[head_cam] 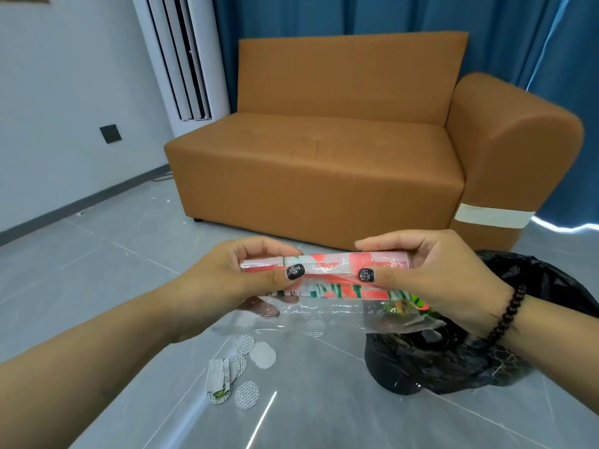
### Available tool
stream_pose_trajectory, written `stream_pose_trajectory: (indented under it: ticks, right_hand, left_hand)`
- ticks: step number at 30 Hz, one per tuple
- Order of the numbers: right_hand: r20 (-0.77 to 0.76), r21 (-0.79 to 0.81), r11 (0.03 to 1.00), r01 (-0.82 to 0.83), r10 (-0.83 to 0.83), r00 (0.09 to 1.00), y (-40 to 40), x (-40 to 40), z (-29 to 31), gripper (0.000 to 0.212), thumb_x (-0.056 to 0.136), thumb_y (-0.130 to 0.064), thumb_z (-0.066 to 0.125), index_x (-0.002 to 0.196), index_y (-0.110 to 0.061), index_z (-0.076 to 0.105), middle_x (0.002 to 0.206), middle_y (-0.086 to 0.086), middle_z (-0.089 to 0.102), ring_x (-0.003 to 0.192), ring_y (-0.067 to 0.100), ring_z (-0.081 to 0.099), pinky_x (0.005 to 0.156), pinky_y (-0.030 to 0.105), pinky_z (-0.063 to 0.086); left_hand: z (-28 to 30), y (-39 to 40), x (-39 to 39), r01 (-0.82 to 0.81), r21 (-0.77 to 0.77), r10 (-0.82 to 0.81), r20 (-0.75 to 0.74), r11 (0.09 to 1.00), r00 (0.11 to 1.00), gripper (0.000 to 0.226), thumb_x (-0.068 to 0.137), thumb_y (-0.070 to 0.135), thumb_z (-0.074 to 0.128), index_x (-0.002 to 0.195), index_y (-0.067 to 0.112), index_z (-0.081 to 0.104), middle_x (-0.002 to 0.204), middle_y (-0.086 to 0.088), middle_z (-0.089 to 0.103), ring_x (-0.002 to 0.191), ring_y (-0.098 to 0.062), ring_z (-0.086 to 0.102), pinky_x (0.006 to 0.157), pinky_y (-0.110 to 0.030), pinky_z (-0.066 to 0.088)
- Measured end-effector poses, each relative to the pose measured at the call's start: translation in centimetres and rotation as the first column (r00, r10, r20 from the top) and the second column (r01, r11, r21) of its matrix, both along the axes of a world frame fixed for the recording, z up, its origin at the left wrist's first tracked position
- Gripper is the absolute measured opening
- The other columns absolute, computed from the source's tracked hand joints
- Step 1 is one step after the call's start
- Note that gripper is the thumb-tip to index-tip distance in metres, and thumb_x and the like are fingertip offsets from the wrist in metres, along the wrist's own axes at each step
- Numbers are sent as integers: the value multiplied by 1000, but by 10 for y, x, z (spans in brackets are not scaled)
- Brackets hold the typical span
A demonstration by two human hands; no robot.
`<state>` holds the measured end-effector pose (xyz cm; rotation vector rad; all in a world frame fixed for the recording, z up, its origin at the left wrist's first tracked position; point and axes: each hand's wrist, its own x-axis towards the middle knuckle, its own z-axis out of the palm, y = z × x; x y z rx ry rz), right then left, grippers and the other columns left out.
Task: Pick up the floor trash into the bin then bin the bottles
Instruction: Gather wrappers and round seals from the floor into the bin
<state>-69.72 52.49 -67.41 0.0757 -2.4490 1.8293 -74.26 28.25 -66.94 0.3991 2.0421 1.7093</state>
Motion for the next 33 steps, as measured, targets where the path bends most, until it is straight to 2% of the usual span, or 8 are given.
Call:
stream_pose_trajectory:
  ticks: [2, 7, 10, 14, 19, 24, 30, 33]
  right_hand:
    - [-27, -5, 1000, 19, -19, 999, -1, 0, 2, 28, 66, 0, 81, 87, -18, 76, 86, 4, 75, 81, 35, 70, 71, 47, 59]
    - [-68, -46, 998, -46, 43, 997, -3, 3, 4, 21, 68, -8, 78, 88, -11, 71, 82, 3, 74, 68, 14, 69, 56, 19, 53]
    - [44, -149, 984, -99, 107, 993, -4, 4, 2, 30, 69, -21, 71, 97, -11, 68, 83, 7, 73, 69, 25, 71, 55, 29, 57]
    - [-40, -81, 994, -77, 74, 996, -3, 3, 4, 18, 69, -10, 75, 86, -9, 72, 77, 8, 73, 64, 16, 68, 53, 21, 53]
    - [-94, -8, 999, -51, 50, 994, 1, 1, 1, 24, 69, 1, 77, 79, -20, 76, 90, 11, 72, 85, 47, 63, 77, 58, 54]
    - [51, -220, 972, -85, 99, 994, 3, 0, -1, 29, 71, -10, 70, 100, -11, 69, 94, 12, 73, 78, 25, 71, 63, 26, 58]
    - [-18, 2, 1000, -24, 24, 1000, 4, -1, 2, 30, 73, 10, 72, 88, -16, 72, 90, 7, 74, 73, 22, 68, 66, 40, 56]
    - [-39, -10, 999, -43, 43, 998, 7, -2, 0, 30, 71, 12, 73, 79, -17, 72, 92, 12, 72, 77, 25, 63, 73, 44, 55]
  left_hand:
    - [-1, 0, 0, 47, 9, -47, 67, 999, 997, 43, 68, 29, 69, 107, 11, 67, 91, -10, 74, 67, -15, 69, 54, -22, 55]
    - [1, 1, -1, -15, 16, 15, -17, 1000, 1000, 33, 65, 15, 73, 97, 8, 69, 81, -9, 74, 67, -16, 71, 53, -22, 56]
    - [3, 1, -1, -60, 17, 61, -70, 998, 996, 34, 60, 10, 74, 94, 9, 69, 82, -7, 75, 68, -18, 73, 52, -22, 56]
    - [1, 1, 0, -33, 8, 33, -26, 999, 999, 37, 61, 18, 74, 97, 12, 70, 86, -5, 75, 78, -23, 74, 56, -23, 58]
    - [1, 2, 3, 43, -31, -41, 37, 999, 998, 39, 69, 28, 67, 107, 17, 67, 97, -2, 75, 70, -17, 71, 55, -22, 55]
    - [-1, 3, -1, -33, -45, 30, -63, 998, 998, 29, 75, 5, 71, 102, 16, 69, 82, 3, 74, 65, -13, 68, 51, -20, 53]
    - [-7, 2, -1, 95, 3, -95, 116, 995, 989, 39, 76, 18, 77, 112, 14, 66, 102, -8, 73, 73, -19, 70, 54, -22, 55]
    - [-10, 5, -2, 50, -8, -49, 87, 999, 995, 35, 72, 21, 69, 105, 12, 68, 99, -14, 73, 72, -20, 71, 52, -22, 53]
